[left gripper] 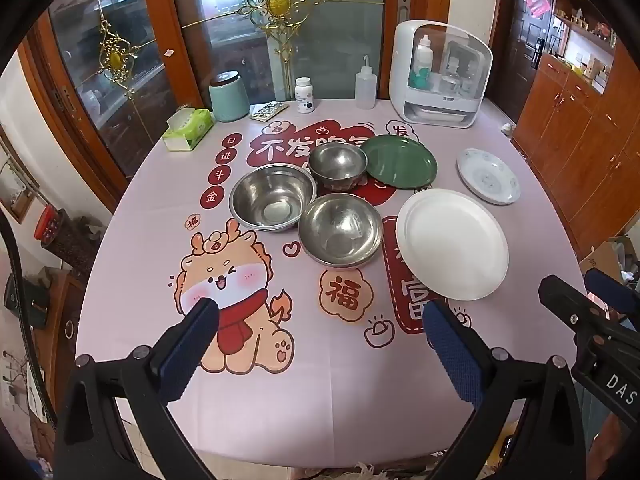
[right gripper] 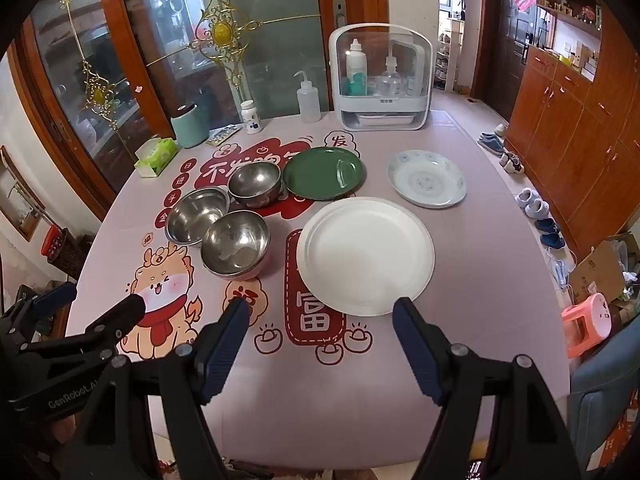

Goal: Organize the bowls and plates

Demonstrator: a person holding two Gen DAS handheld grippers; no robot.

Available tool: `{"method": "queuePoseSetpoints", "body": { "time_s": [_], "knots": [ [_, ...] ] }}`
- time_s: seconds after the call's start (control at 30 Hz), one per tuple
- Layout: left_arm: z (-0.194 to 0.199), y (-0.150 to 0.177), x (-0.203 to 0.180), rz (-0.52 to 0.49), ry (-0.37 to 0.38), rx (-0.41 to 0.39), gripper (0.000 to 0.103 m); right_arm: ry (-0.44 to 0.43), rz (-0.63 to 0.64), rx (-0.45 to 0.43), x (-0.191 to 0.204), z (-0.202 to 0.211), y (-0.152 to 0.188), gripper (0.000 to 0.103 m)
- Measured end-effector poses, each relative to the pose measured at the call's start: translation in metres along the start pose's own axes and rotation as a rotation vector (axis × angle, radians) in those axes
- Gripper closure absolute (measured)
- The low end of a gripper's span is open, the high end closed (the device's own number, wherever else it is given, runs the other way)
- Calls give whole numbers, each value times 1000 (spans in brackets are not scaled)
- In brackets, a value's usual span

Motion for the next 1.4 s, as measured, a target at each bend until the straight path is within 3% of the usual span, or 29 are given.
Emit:
{"method": "queuePoseSetpoints", "body": {
  "time_s": [1.4],
  "knots": [
    [0,0,-5,6,6,-3,2,-7,-4,3,0,0,-2,28]
  ]
}}
Point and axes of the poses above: each gripper's, at about its wrist camera, not at the fingertips, and z roughly against the way its jaws point, x to its left, y to its underside, the point moved 7 cm from there along -z, roughly the way its jaws point, and after that the axes turned 2 degrees about -x, right-handed, at the moved point
